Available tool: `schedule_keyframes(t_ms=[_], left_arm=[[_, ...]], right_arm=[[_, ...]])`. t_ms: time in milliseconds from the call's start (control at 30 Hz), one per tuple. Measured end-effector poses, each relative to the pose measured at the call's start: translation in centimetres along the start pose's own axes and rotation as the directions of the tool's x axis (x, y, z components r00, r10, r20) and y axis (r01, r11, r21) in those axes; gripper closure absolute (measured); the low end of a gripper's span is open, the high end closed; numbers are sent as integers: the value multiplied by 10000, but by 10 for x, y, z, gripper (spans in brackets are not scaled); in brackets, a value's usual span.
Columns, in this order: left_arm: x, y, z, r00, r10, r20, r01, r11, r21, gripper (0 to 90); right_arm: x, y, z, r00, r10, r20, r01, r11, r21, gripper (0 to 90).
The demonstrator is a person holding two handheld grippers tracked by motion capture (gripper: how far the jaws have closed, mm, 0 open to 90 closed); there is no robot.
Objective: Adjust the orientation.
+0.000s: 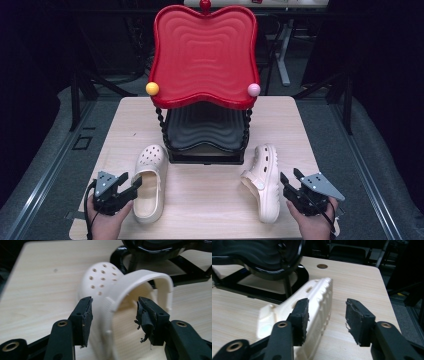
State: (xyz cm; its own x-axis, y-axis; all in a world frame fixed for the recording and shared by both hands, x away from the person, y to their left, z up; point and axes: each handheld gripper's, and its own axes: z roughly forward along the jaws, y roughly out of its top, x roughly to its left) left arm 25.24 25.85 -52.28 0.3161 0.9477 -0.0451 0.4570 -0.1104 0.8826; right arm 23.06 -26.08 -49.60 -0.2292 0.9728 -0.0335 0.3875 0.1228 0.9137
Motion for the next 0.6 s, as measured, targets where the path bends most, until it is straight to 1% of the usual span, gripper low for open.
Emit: schedule_keyframes(t_ms=[33, 133, 167, 200, 233, 267, 300, 333, 400, 467, 533, 600], left_arm=[[4, -1, 0, 9999, -115, 29, 115, 9999, -26, 467], [17, -3, 0, 9973, -717, 129, 721, 9969, -301, 477], [17, -3, 0, 9973, -717, 129, 721, 9969, -301, 484], [21, -4, -1, 9959, -886, 181, 892, 9955, -312, 484], [25, -5, 0, 9947, -1006, 215, 1012, 9944, -290, 500], [27, -6, -1, 9944, -1024, 266, 1029, 9945, -202, 506], [27, -6, 0, 9947, -1002, 250, 1007, 9947, -221, 509], [27, -6, 0, 9947, -1002, 250, 1007, 9947, -221, 509], [26, -5, -1, 9954, -904, 311, 911, 9956, -218, 509], [24, -6, -1, 9959, -838, 347, 846, 9961, -230, 505], [20, -6, 0, 9964, -735, 413, 739, 9972, -97, 500], [15, -5, 2, 9977, -426, 529, 430, 9991, -51, 500]], right_arm=[[-2, -3, 2, 10000, 99, -6, -99, 10000, 0, 544], [-8, -11, 7, 9995, 311, -61, -311, 9995, 76, 542], [-8, -11, 7, 9995, 311, -61, -311, 9995, 76, 542], [-9, -13, 8, 9992, 391, -76, -391, 9992, 87, 542], [-11, -16, 11, 9973, 707, -192, -706, 9975, 99, 542], [-12, -17, 12, 9962, 834, -242, -832, 9965, 98, 541], [-12, -19, 13, 9949, 966, -300, -960, 9952, 214, 539], [-12, -19, 13, 9949, 966, -300, -960, 9952, 214, 539], [-12, -21, 16, 9925, 1150, -411, -1133, 9927, 401, 536], [-10, -21, 17, 9928, 1137, -377, -1120, 9928, 427, 526], [-10, -21, 17, 9930, 1110, -406, -1091, 9930, 453, 519], [-10, -20, 17, 9933, 1072, -428, -1055, 9936, 410, 518]])
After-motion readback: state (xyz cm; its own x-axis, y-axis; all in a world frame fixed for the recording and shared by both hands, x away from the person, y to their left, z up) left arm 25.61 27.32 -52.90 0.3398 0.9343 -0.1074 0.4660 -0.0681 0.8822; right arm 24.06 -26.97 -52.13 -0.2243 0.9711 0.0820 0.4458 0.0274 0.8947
